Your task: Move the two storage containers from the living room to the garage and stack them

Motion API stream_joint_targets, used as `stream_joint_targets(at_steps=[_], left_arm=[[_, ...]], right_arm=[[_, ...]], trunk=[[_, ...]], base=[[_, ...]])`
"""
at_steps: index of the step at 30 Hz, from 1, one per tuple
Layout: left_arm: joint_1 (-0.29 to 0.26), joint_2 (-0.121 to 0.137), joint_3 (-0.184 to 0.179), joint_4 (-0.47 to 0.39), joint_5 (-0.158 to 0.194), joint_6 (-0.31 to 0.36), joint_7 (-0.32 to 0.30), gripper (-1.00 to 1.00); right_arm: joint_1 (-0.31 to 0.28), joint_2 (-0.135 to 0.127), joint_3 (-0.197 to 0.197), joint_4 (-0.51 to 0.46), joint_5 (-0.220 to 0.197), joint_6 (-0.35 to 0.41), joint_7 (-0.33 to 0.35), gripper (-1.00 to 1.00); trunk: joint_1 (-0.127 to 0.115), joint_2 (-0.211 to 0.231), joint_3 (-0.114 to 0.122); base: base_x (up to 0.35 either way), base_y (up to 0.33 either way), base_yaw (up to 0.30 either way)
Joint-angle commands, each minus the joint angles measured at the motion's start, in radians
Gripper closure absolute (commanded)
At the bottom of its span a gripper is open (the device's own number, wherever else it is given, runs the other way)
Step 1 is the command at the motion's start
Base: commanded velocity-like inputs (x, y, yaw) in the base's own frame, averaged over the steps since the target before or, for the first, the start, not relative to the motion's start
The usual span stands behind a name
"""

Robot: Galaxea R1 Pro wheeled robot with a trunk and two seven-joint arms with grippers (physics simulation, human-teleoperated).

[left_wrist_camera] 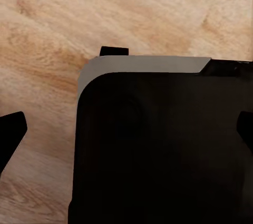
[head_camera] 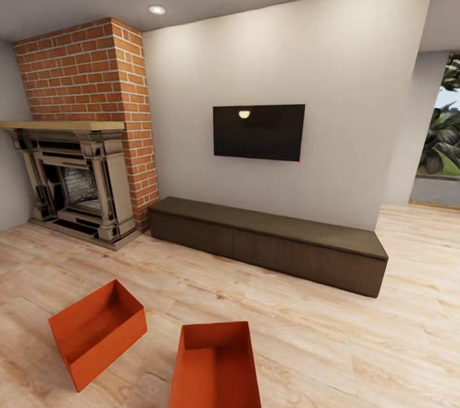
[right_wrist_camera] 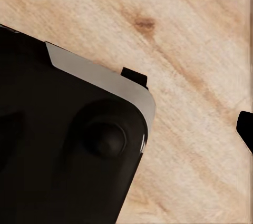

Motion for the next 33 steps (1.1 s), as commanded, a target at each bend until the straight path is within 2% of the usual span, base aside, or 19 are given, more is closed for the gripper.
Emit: stream_joint_targets(at_steps=[1, 12, 27, 33], left_arm=[[0.000, 0.000, 0.001, 0.000, 0.007, -0.002, -0.001, -1.00], [0.000, 0.000, 0.000, 0.000, 0.006, -0.003, -0.002, -1.00], [0.000, 0.001, 0.001, 0.000, 0.008, -0.002, -0.002, -1.00], [0.000, 0.000, 0.001, 0.000, 0.008, -0.002, -0.001, -1.00]], right_arm=[[-0.001, 0.000, 0.006, 0.002, -0.011, -0.004, 0.006, -1.00], [-0.001, 0.000, 0.006, 0.002, -0.011, -0.004, 0.006, -1.00], [0.000, 0.000, 0.006, 0.002, -0.011, -0.004, 0.006, -1.00], [-0.001, 0.001, 0.006, 0.002, -0.011, -0.003, 0.006, -1.00]], trunk=[[0.000, -0.001, -0.001], [0.000, -0.001, -0.001], [0.000, -0.001, -0.001], [0.000, -0.001, -0.001]], base=[[0.197, 0.000, 0.000], [0.043, -0.001, 0.000], [0.273, -0.128, 0.000], [0.122, -0.066, 0.000]])
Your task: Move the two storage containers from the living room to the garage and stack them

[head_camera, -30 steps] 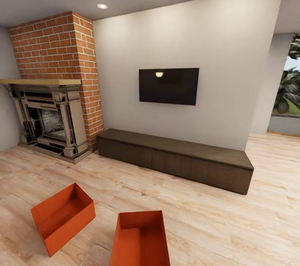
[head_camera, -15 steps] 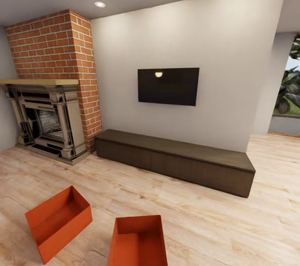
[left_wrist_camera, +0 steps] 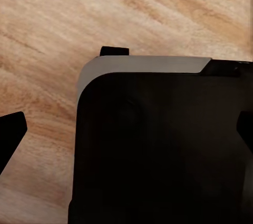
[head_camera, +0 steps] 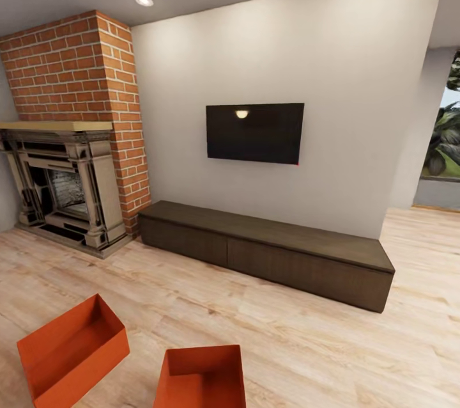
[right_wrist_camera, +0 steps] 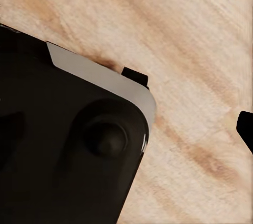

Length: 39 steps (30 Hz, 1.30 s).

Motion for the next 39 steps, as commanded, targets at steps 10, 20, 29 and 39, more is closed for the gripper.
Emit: stream_joint_targets(at_steps=[10, 20, 29, 39], left_arm=[[0.000, 0.000, 0.001, 0.000, 0.007, -0.002, -0.001, -1.00], [0.000, 0.000, 0.001, 0.000, 0.007, -0.002, -0.002, -1.00], [0.000, 0.000, 0.001, 0.000, 0.006, -0.002, -0.003, -1.00], [0.000, 0.000, 0.001, 0.000, 0.007, -0.002, -0.001, -1.00]], right_arm=[[-0.001, -0.001, 0.006, 0.002, -0.011, -0.004, 0.005, -1.00], [-0.001, -0.001, 0.006, 0.002, -0.011, -0.004, 0.005, -1.00], [-0.001, -0.001, 0.006, 0.002, -0.010, -0.004, 0.005, -1.00], [-0.001, 0.000, 0.006, 0.002, -0.011, -0.004, 0.004, -1.00]], trunk=[[0.000, -0.001, -0.001], [0.000, -0.001, -0.001], [0.000, -0.001, -0.001], [0.000, -0.001, -0.001]], base=[[0.003, -0.002, 0.169], [0.025, 0.027, 0.114], [0.208, 0.228, 0.002], [0.042, 0.030, -0.079]])
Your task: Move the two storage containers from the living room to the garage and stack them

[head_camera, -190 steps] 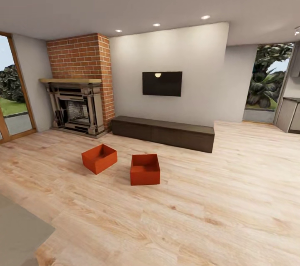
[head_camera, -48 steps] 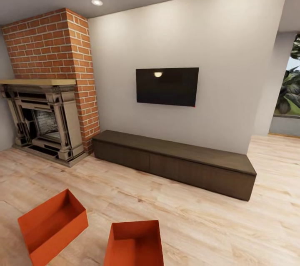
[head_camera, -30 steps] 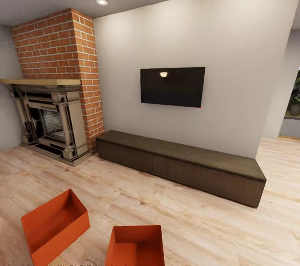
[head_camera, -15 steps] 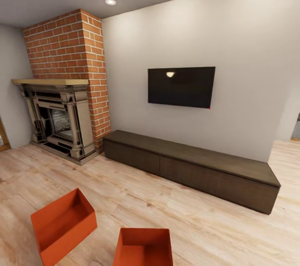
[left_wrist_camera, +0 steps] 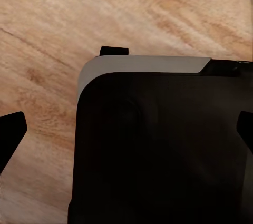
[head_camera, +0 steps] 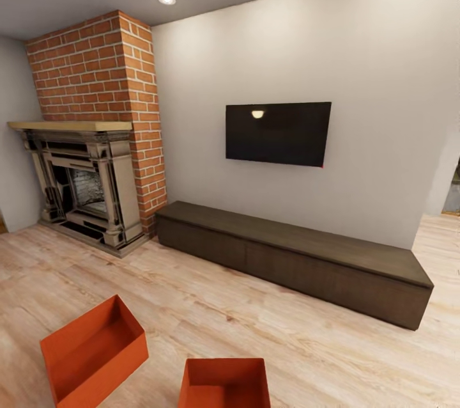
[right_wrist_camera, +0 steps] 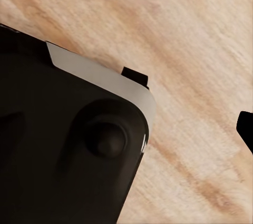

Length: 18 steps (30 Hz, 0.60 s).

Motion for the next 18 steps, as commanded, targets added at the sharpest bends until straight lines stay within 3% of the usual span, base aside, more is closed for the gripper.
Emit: stream_joint_targets(at_steps=[1, 12, 18], left_arm=[[0.000, 0.000, 0.001, 0.000, 0.007, -0.003, -0.001, -1.00], [0.000, 0.000, 0.001, 0.000, 0.007, -0.003, -0.001, -1.00], [0.000, 0.000, 0.001, 0.000, 0.007, -0.003, -0.001, -1.00]], right_arm=[[-0.001, -0.001, 0.006, 0.002, -0.011, -0.004, 0.005, -1.00], [-0.001, -0.002, 0.007, 0.002, -0.011, -0.005, 0.005, -1.00], [-0.002, -0.002, 0.007, 0.002, -0.011, -0.005, 0.005, -1.00]], trunk=[[0.000, -0.001, -0.001], [0.000, -0.001, -0.001], [0.000, -0.001, -0.001]], base=[[0.001, 0.001, -0.100], [0.007, 0.000, -0.014], [0.228, 0.095, 0.000]])
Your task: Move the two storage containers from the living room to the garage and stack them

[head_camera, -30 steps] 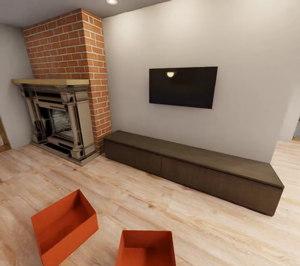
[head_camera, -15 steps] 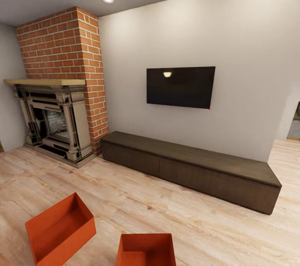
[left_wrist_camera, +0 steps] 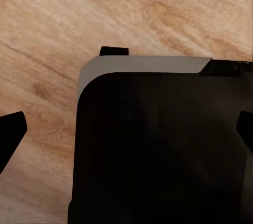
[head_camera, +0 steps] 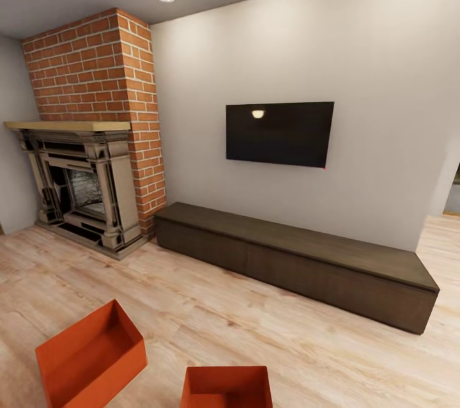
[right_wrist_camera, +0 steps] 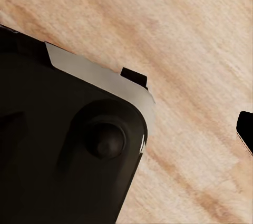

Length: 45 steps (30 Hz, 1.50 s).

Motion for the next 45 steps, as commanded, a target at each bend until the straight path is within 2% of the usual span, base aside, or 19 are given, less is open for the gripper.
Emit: stream_joint_targets(at_steps=[1, 45], left_arm=[[0.000, 0.000, 0.001, 0.000, 0.007, -0.002, -0.001, -1.00], [0.000, 0.000, 0.001, 0.000, 0.007, -0.002, 0.000, -1.00]], right_arm=[[-0.001, 0.000, 0.006, 0.002, -0.011, -0.004, 0.005, -1.00], [0.000, 0.000, 0.006, 0.002, -0.009, 0.001, 0.007, -1.00]], trunk=[[0.001, -0.001, -0.001], [0.001, -0.001, -0.005]], base=[[0.229, 0.102, 0.000], [0.008, 0.003, 0.007]])
